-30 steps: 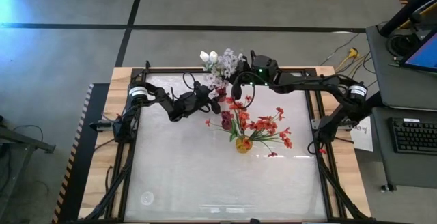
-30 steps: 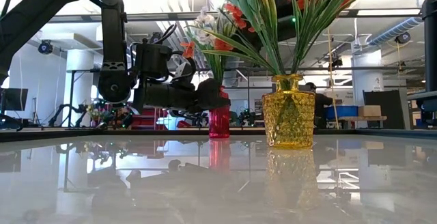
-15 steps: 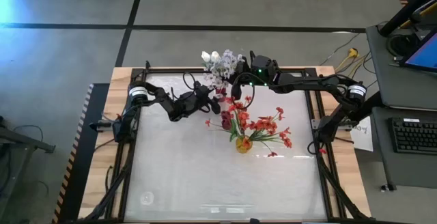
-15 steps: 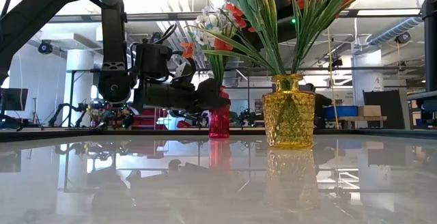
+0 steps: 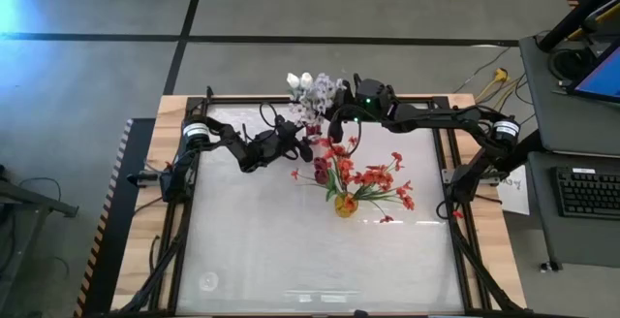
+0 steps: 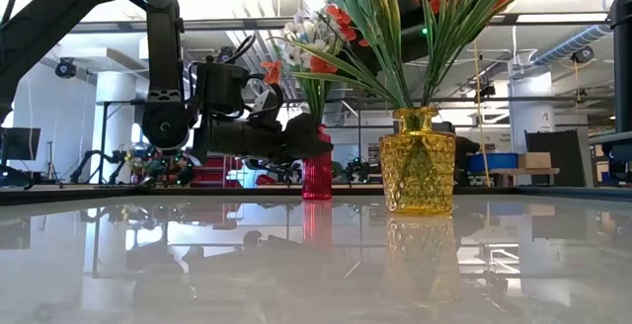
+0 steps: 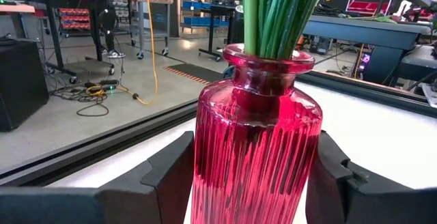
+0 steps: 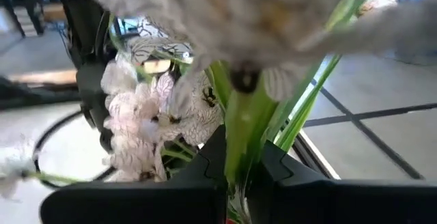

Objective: Sort flowers into vase by color
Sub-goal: Put the white flowers into the red vase

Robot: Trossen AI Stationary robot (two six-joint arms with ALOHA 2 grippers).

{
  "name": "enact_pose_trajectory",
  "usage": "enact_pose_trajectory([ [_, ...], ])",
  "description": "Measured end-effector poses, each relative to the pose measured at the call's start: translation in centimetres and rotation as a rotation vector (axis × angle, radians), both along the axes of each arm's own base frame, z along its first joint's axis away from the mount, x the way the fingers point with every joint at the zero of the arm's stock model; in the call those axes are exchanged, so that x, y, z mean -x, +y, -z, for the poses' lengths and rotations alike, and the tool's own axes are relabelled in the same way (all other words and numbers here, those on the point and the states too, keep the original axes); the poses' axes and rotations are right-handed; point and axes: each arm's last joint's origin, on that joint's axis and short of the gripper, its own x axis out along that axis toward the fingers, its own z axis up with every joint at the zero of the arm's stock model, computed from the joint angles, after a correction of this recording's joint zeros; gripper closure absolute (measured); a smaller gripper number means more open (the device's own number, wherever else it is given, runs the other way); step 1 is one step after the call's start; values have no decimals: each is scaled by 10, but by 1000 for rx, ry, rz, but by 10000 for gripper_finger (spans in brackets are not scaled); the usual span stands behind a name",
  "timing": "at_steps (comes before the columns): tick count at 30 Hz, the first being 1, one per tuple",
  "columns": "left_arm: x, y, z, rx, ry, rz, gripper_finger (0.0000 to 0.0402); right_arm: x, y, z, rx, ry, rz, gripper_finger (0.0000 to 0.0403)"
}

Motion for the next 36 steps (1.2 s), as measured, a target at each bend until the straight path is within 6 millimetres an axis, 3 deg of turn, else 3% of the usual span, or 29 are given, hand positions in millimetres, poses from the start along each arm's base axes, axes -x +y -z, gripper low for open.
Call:
enact_pose_trajectory([
  [17,0,0,0,0,0,0,202,0,0,2,-3,10,1,377],
  [26,0,0,0,1,-2,0,198,3,1,3,-29,41,3,299],
  [36,1,0,3,34,-3,-10,146,12,5,-12,-53,29,11,227],
])
